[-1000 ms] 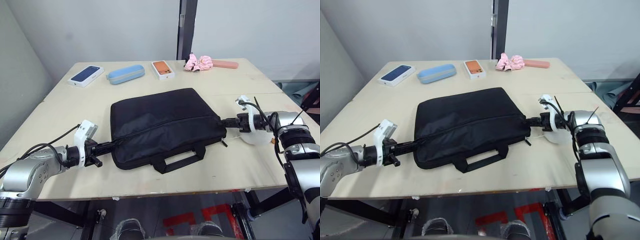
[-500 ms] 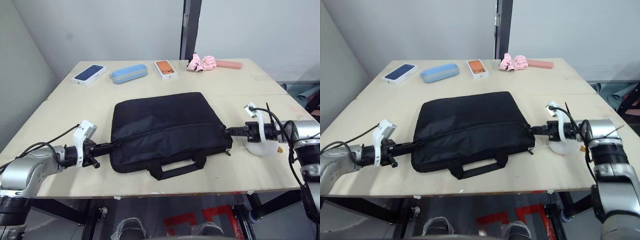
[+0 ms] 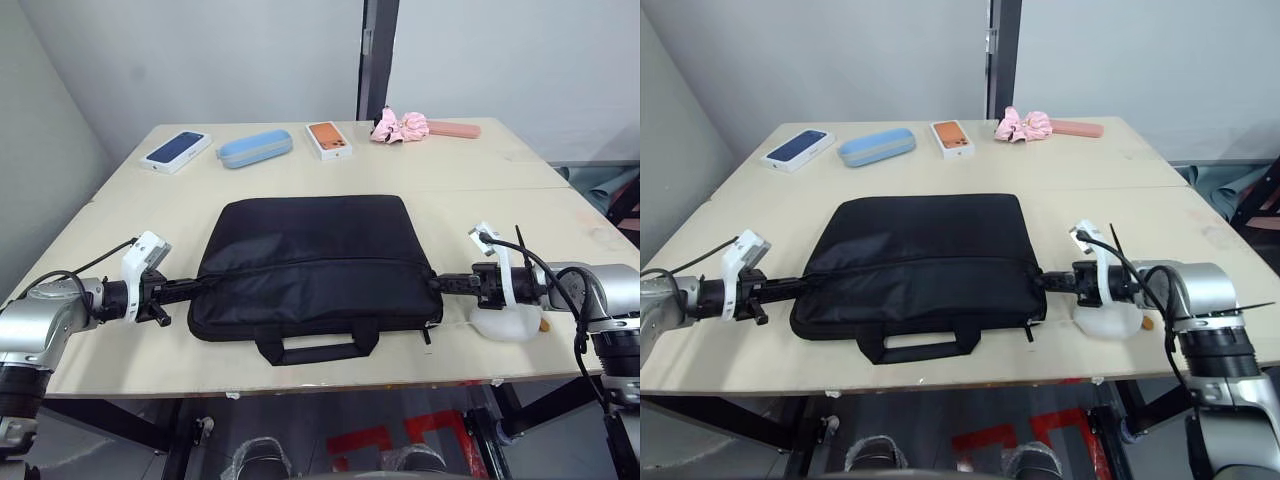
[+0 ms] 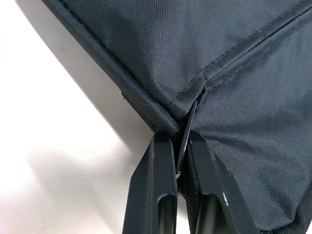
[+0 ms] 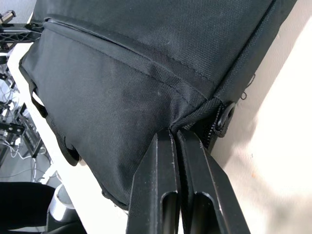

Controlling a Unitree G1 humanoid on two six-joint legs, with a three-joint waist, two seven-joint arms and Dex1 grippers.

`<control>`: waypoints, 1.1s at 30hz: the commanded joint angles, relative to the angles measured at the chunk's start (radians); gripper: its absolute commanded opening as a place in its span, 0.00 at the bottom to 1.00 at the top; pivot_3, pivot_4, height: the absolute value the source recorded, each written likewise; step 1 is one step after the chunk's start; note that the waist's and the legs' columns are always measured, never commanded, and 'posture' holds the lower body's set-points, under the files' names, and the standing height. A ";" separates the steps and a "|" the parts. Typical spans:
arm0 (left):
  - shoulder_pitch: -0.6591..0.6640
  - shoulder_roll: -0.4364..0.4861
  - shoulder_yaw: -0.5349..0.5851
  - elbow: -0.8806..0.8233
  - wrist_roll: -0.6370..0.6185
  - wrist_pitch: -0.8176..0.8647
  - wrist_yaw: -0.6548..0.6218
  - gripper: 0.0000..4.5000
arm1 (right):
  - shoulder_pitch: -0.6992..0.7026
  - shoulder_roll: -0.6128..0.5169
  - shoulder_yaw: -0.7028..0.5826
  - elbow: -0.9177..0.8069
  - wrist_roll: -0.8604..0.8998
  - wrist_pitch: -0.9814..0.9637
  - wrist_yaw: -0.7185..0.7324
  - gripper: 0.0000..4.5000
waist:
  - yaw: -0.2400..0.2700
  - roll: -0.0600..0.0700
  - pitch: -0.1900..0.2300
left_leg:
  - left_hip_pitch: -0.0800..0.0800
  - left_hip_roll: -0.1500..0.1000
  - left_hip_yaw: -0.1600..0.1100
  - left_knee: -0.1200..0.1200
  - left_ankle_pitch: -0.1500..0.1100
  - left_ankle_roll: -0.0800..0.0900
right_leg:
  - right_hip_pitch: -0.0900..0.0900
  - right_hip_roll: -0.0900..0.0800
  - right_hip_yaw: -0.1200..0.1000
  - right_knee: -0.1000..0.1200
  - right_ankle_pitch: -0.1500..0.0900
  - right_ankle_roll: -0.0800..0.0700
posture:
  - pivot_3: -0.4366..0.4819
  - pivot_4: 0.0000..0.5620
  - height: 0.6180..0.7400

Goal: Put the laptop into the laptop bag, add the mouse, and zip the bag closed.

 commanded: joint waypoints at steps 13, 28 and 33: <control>0.019 -0.033 0.025 0.009 0.029 -0.074 0.010 0.09 | -0.004 -0.044 0.016 -0.058 0.100 -0.026 0.038 0.00 | 0.004 0.000 0.000 | 0.000 0.000 0.000 -0.001 0.001 -0.002 | 0.000 0.000 0.000 -0.001 0.000 0.000 | 0.48 0.27 1.00; 0.087 0.038 0.279 -0.054 -0.066 -0.082 -0.015 1.00 | -0.003 -0.290 -0.001 0.022 -0.005 -0.420 0.201 0.99 | 0.005 -0.001 0.000 | -0.001 0.000 0.000 0.000 0.000 0.000 | 0.000 0.000 0.000 -0.001 0.000 0.000 | 0.48 0.27 1.00; 0.047 0.071 0.274 -0.093 -0.083 -0.093 -0.046 1.00 | 0.017 -0.396 -0.025 -0.086 0.040 -0.462 0.313 0.99 | 0.009 -0.002 0.000 | 0.000 0.000 0.000 -0.001 0.000 0.001 | 0.001 0.000 0.000 -0.003 0.000 0.000 | 0.48 0.27 1.00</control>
